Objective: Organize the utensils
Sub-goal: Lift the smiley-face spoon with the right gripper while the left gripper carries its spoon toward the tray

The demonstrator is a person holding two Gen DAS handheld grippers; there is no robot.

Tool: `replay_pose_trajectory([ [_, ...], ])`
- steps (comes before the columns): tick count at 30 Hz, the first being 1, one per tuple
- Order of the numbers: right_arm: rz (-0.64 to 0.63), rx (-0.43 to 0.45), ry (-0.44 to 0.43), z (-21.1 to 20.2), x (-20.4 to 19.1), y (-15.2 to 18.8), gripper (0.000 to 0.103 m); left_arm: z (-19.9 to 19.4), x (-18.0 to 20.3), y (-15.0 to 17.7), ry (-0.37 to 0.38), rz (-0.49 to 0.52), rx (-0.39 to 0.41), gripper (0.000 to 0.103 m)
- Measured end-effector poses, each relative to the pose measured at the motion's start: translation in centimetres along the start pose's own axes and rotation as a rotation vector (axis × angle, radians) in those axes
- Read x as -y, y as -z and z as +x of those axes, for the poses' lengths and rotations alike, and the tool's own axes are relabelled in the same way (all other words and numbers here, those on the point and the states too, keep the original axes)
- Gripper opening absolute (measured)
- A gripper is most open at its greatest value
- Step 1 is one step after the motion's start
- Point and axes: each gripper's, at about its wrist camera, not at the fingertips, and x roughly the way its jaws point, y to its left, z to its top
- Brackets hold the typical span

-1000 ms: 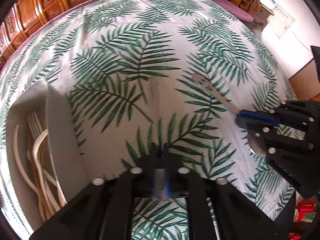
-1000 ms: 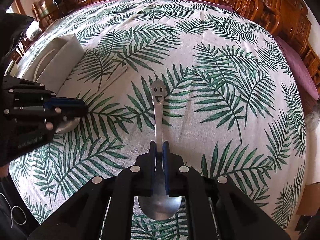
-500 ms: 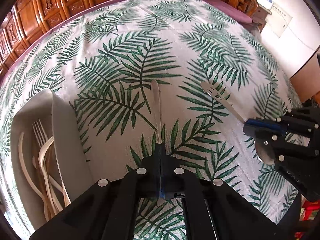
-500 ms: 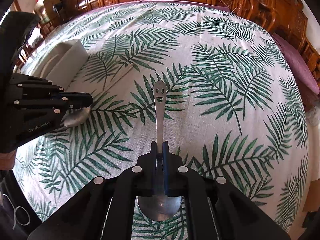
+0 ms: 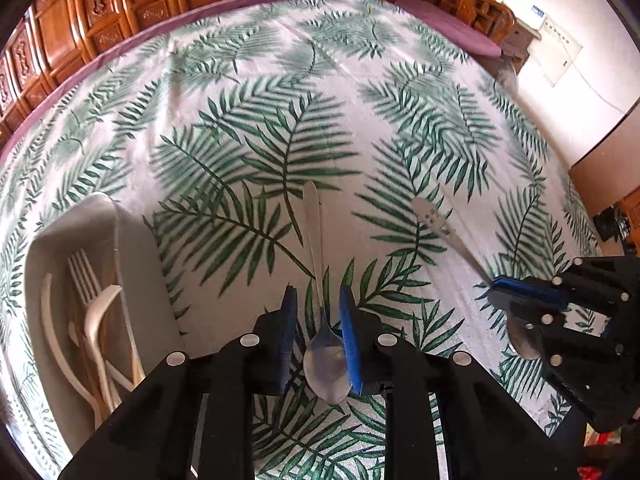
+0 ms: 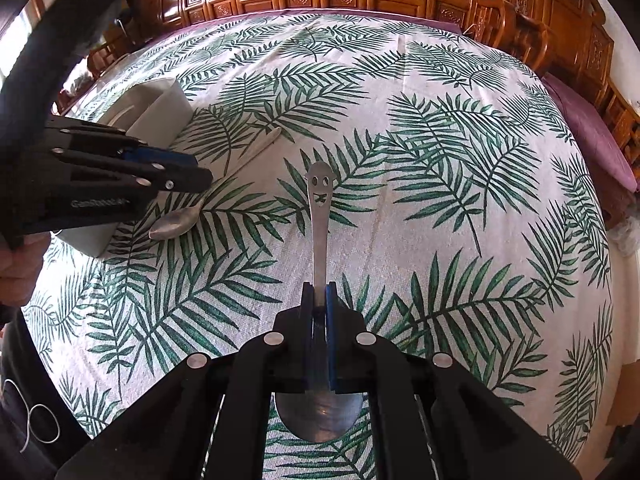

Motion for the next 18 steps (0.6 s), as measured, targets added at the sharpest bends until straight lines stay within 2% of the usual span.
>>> replay_pose_trajectory([
  [4,0.008,0.006,0.001,-0.2,0.4,0.3,0.007,1.3,0.5,0.2,0.001,0.012,-0.049,0.019],
  [7,0.015,0.014,-0.001,-0.6,0.7,0.4,0.007,1.6,1.0,0.2,-0.029,0.038,-0.045,0.019],
  [8,0.017,0.017,-0.002,-0.7,0.8,0.4,0.007,1.6,1.1,0.2,-0.039,0.039,-0.046,0.016],
  [10,0.022,0.021,-0.004,-0.8,0.9,0.4,0.007,1.6,1.0,0.1,-0.05,0.05,-0.035,0.003],
  [18,0.026,0.029,-0.008,-1.5,0.4,0.9,0.007,0.8,1.0,0.7,-0.038,0.047,-0.02,0.001],
])
